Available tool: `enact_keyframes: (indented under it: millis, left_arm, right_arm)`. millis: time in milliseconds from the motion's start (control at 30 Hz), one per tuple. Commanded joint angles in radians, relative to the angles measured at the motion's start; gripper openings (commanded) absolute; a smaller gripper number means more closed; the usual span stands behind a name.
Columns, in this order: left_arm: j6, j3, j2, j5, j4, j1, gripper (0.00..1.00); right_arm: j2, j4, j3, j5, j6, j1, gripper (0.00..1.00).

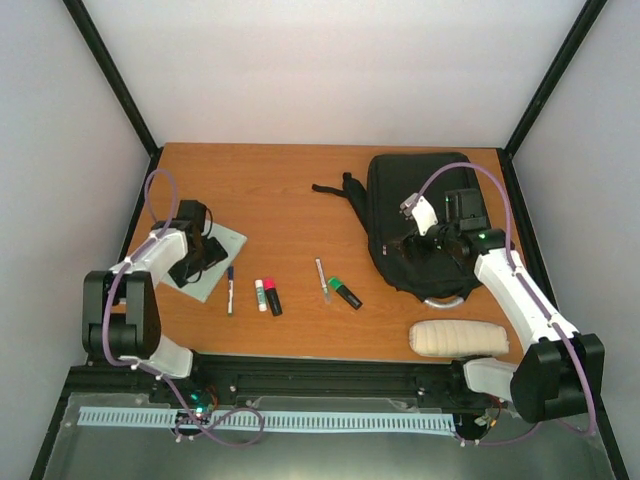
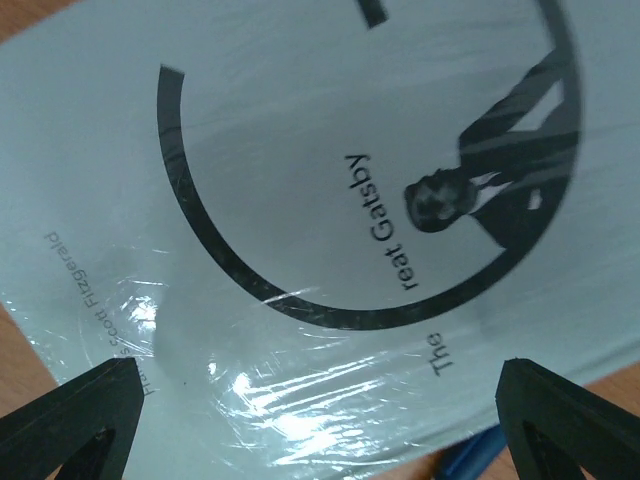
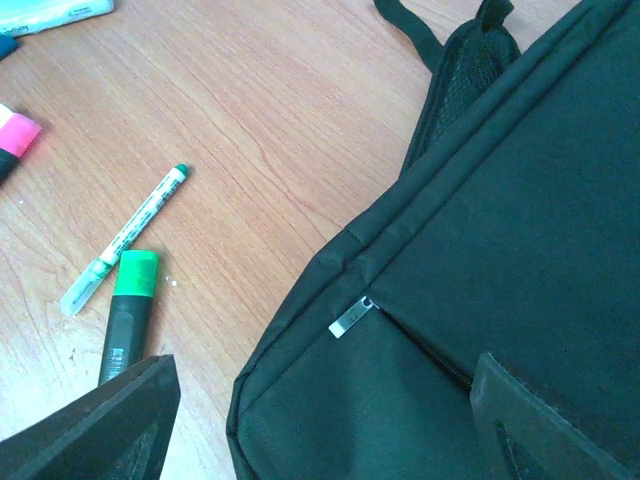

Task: Pack the student bag
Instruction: Pick up the book from the center of the board.

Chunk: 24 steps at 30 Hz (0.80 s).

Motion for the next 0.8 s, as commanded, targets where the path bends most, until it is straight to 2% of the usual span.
enact_keyframes:
  millis: [0, 133, 233, 400, 533, 667, 767]
  left_arm:
    - [-0.053, 0.02, 0.03, -0.005, 0.023, 0.013, 1.0]
    - [-0.051, 0.012, 0.004, -0.065, 0.04, 0.032, 1.0]
    - [-0.015, 0.068, 0.002, -0.099, 0.055, 0.05, 1.0]
    - [0.029, 0.255, 0.137, -0.12, -0.012, 0.051, 1.0]
    - [0.033, 0.33, 0.199, -0.152, -0.046, 0.076, 1.0]
    - [0.018, 0.332, 0.232, -0.119, -0.062, 0.129, 1.0]
    - [-0.031, 0.247, 0.175, -0.037, -0.077, 0.142, 1.0]
  right_arm:
    - [0.001, 0.005, -0.005, -0.006, -0.041, 0.015, 0.81]
    - [0.009, 0.006, -0.011, -0.025, -0.035, 0.016, 0.8]
    - [0.018, 0.009, -0.012, -0.069, -0.034, 0.016, 0.79]
    - [0.058, 0.008, -0.004, -0.127, -0.03, 0.032, 0.78]
    - [0.094, 0.01, 0.0, -0.106, -0.042, 0.11, 0.77]
    - [0.106, 0.002, 0.003, -0.105, -0.056, 0.168, 0.77]
    - [0.109, -0.007, 0.003, -0.107, -0.066, 0.203, 0.76]
